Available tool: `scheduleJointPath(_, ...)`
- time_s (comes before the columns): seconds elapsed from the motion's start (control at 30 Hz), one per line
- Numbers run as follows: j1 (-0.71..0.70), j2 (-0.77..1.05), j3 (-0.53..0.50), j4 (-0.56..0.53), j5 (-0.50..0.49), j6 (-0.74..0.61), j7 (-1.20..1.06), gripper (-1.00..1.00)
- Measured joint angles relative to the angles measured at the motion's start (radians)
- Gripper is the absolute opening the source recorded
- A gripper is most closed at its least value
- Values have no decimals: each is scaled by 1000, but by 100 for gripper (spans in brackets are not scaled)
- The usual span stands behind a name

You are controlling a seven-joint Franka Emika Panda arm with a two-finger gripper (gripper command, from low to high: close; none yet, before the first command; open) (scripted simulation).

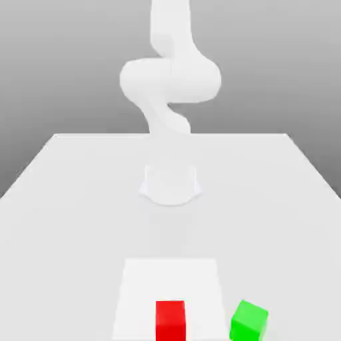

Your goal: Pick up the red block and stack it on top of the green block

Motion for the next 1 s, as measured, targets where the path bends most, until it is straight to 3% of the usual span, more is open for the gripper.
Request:
scheduleJointPath(0.8,8,876,-7,-124,4,318,-34,0)
scheduleJointPath(0.97,7,1058,-6,-113,6,443,-38,0)
scheduleJointPath(1.0,6,1093,-5,-108,7,472,-38,-100)
